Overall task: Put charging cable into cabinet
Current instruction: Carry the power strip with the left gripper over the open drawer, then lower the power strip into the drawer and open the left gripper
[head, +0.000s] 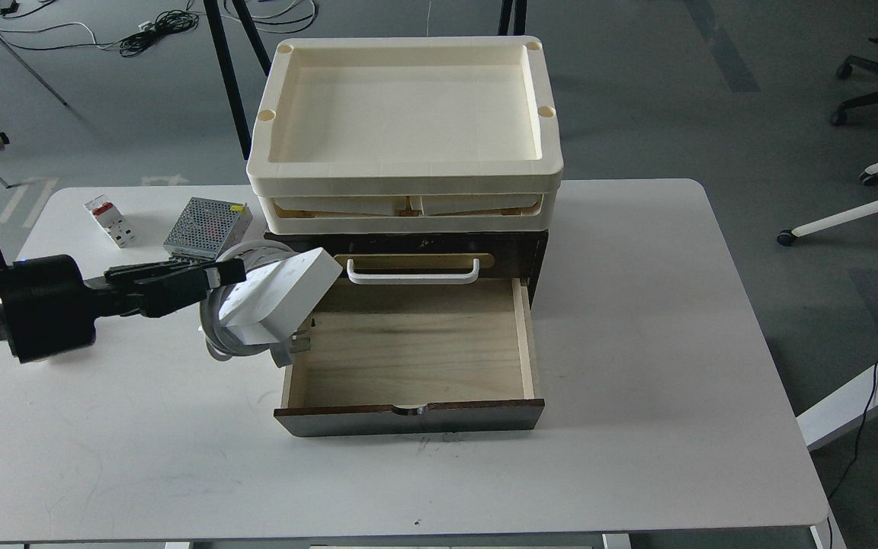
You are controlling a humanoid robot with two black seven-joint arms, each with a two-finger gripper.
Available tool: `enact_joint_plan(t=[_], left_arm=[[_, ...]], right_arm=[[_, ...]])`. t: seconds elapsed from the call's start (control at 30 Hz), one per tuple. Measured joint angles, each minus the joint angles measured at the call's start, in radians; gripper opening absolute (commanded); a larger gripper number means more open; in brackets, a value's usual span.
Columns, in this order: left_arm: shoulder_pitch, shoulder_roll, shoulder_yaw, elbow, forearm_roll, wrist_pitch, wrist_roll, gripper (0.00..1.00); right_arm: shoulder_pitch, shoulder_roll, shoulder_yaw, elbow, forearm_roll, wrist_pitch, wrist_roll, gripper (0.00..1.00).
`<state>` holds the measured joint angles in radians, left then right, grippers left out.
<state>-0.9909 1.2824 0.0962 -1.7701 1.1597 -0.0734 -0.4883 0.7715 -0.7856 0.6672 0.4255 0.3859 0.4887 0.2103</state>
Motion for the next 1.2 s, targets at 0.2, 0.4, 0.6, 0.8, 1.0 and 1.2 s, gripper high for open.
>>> enact_joint_plan(t=[0.2, 0.4, 0.6, 0.8, 1.0, 1.2], left_arm=[[0.030, -0.160, -0.007, 0.009, -0.067, 0.073, 0.000, 0.00], [0.038, -0.277, -0.010, 0.057, -0.107, 0.116, 0.000, 0.00], [0.112, -0.398, -0.013, 0.181, -0.116, 0.170, -0.001, 0.00], [0.170, -0.446, -0.013, 0.293, -0.114, 0.173, -0.001, 0.00], [0.180, -0.472, -0.011, 0.342, -0.114, 0.176, -0.001, 0.00], [0.194, -0.508, -0.009, 0.389, -0.109, 0.178, -0.001, 0.12]], right_arm=[[-0.004, 0.000, 0.000, -0.011, 0.000, 0.000, 0.000, 0.99], [-0.005, 0.000, 0.000, -0.011, 0.000, 0.000, 0.000, 0.99], [-0.006, 0.000, 0.000, -0.012, 0.001, 0.000, 0.000, 0.99], [-0.007, 0.000, 0.000, -0.016, 0.001, 0.000, 0.000, 0.99], [-0.013, 0.000, 0.000, -0.020, 0.001, 0.000, 0.000, 0.99], [-0.017, -0.004, 0.002, -0.022, 0.001, 0.000, 0.000, 0.99]])
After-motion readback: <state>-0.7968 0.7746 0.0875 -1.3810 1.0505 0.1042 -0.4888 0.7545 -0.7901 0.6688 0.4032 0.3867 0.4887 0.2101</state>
